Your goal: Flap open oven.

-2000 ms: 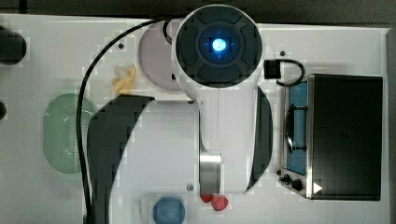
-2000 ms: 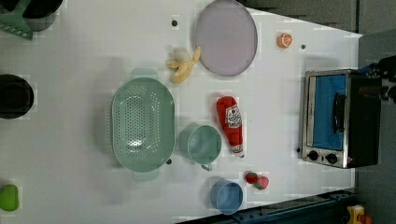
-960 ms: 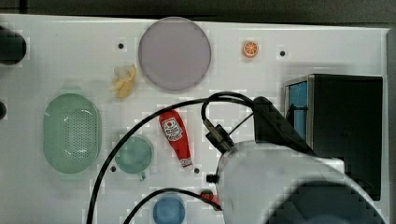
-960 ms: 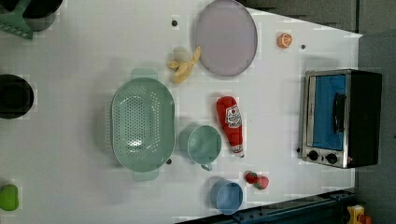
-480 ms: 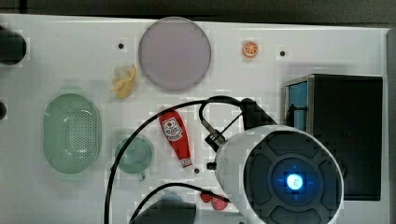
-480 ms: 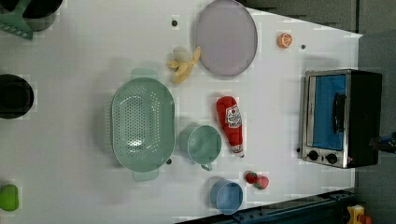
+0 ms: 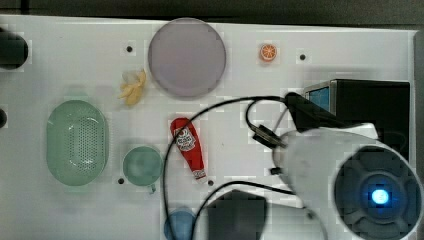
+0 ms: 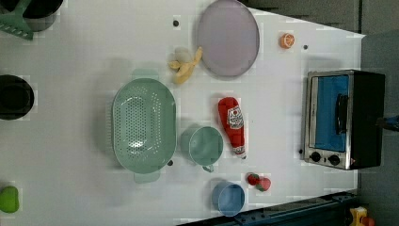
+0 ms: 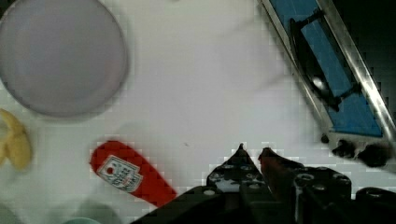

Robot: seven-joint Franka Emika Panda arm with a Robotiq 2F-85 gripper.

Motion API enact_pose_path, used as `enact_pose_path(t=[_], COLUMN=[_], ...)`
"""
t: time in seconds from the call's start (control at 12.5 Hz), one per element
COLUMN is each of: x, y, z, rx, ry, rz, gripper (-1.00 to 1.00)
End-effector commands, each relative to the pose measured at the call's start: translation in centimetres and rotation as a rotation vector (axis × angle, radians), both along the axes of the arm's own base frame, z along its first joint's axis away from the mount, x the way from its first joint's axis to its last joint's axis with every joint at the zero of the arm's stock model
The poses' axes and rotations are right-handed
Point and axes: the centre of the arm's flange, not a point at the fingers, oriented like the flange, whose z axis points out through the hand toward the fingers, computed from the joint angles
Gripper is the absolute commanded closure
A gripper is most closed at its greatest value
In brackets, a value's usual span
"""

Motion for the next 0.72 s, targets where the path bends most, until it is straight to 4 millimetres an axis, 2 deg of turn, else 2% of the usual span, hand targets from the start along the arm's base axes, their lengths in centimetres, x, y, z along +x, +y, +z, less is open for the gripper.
enact_pose_path(t=[0.08,0.48,0.72], x=[-1.0,-0.5,-0.1], y=[-3.0,-7.8,-11.1], z=[-3.6,-7.9,-10.5], rx=[0.004,-0.047,-0.070], ry=[0.028,0.024,0.016], rz=[0.197,0.371,0.382], gripper=[0.65,0.65,0.65])
